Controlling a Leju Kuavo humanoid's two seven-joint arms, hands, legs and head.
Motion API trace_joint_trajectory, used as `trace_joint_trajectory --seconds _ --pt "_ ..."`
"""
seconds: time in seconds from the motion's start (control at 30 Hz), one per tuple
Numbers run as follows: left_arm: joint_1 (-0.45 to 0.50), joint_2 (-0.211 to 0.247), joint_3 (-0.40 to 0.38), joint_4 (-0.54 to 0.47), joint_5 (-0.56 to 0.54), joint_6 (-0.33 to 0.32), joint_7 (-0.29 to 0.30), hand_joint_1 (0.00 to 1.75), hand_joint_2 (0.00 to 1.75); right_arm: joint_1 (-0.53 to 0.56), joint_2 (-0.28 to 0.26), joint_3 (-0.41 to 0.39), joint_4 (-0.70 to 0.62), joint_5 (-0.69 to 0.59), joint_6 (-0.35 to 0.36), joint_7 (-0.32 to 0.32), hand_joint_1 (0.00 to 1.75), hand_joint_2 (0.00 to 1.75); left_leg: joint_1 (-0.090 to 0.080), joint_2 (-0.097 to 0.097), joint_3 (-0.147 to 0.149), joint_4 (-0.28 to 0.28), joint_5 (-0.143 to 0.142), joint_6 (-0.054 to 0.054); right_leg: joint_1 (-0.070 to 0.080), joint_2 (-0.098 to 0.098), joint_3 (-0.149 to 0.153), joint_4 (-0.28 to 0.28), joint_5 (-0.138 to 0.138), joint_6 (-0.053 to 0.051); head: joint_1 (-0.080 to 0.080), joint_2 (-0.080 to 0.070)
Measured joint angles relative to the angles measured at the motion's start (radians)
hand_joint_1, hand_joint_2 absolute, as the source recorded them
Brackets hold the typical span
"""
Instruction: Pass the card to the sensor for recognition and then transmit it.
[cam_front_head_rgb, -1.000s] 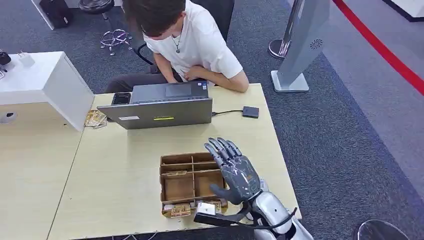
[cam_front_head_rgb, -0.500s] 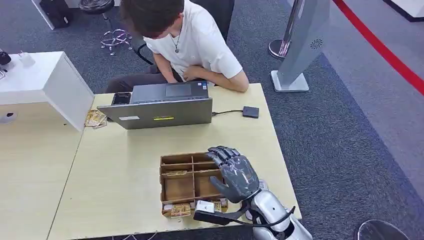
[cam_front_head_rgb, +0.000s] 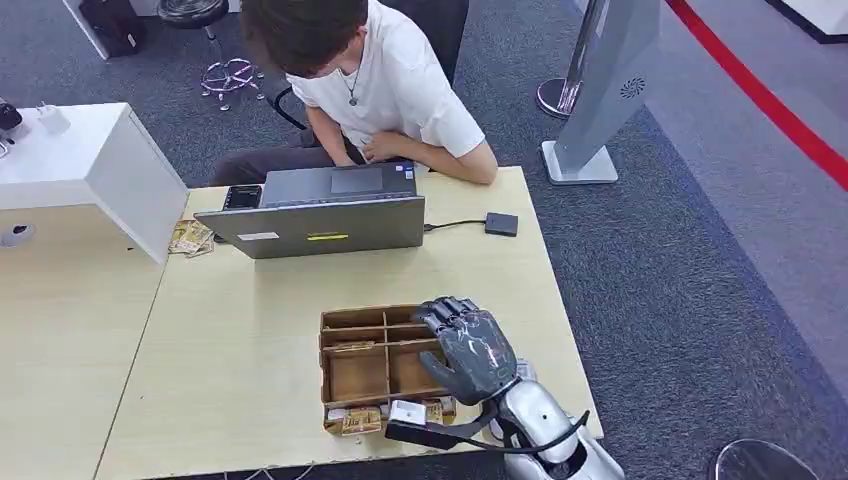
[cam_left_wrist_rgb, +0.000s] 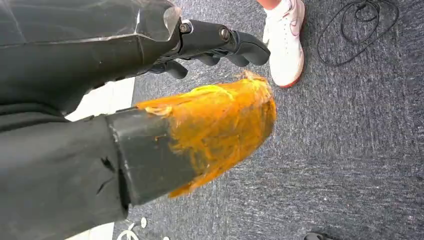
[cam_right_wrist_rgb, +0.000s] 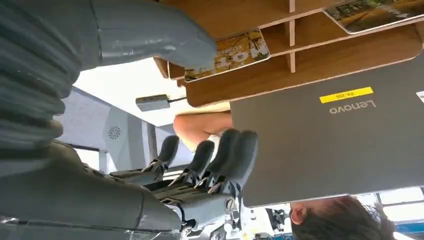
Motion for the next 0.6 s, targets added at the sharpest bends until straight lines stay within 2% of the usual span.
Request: trace_joint_trajectory --seconds 0.07,0.2,0.6 --pt "0.000 0.000 0.000 0.000 0.000 0.000 0.000 0.00 0.00 -0.003 0.000 0.002 0.002 0.004 0.002 0.002 0.59 1.75 0.000 0.000 0.000 0.000 0.000 0.000 0.000 0.000 0.000 0.000 0.000 0.000 0.000 0.000" --pt "0.000 0.000 0.000 0.000 0.000 -0.001 0.000 0.00 0.00 -0.010 0.000 0.009 0.013 0.009 0.009 0.006 0.56 1.75 0.000 0.000 0.000 0.000 0.000 0.000 0.000 0.000 0.000 0.000 0.000 0.000 0.000 0.000" --pt "0.000 0.000 0.000 0.000 0.000 -0.003 0.000 0.00 0.00 -0.025 0.001 0.025 0.049 0.015 0.018 0.009 0.70 1.75 0.000 0.000 0.000 0.000 0.000 0.000 0.000 0.000 0.000 0.000 0.000 0.000 0.000 0.000"
